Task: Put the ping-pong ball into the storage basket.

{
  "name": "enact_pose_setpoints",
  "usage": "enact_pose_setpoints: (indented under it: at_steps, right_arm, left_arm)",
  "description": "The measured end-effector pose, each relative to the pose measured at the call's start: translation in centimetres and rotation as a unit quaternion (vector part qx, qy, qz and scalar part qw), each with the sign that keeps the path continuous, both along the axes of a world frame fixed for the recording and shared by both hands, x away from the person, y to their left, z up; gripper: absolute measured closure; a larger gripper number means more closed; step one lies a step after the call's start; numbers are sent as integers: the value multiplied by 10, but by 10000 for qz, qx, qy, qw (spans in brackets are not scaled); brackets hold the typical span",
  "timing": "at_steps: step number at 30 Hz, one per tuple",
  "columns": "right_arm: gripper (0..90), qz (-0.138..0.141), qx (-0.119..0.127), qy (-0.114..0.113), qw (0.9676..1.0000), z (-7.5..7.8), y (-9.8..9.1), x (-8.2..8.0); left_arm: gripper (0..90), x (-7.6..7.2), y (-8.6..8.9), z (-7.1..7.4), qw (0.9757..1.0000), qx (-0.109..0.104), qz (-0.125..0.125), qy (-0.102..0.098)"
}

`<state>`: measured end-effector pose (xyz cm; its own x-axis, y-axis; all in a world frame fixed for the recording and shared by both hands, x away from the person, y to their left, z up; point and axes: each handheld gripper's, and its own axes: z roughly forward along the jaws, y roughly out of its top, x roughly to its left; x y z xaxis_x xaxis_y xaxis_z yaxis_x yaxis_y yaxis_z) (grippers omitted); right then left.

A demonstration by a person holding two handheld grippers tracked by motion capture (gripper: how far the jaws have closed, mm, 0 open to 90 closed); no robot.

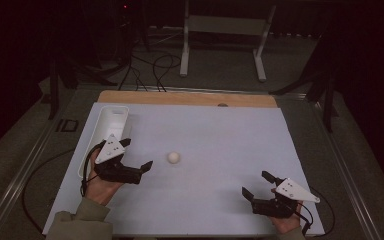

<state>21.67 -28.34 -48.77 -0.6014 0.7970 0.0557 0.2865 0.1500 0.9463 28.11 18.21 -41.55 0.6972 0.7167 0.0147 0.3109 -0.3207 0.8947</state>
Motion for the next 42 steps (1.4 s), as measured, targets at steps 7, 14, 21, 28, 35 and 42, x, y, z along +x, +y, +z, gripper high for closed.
enact_pose_setpoints:
  at_steps: [7,14,21,28,35,42]
  right_arm:
    - [76,-4,16,-22,10000,0,-1,0]
    - [76,13,30,-7,10000,1,-1,0]
    - [76,13,63,-8,10000,1,-1,-1]
    - [76,14,79,-5,10000,2,-1,-1]
    - [76,6,55,10,10000,1,-1,-1]
    - [76,-1,67,7,10000,1,-1,-1]
  left_arm:
    - [0,5,-5,-1,10000,33,1,28]
    - [0,10,-11,0,9999,111,-10,57]
    - [0,14,-17,-1,9998,137,-16,114]
    - [0,19,-22,-3,9996,195,-10,194]
    - [0,23,-26,-6,9993,230,-24,279]
    - [0,26,-30,-8,9990,279,-38,348]
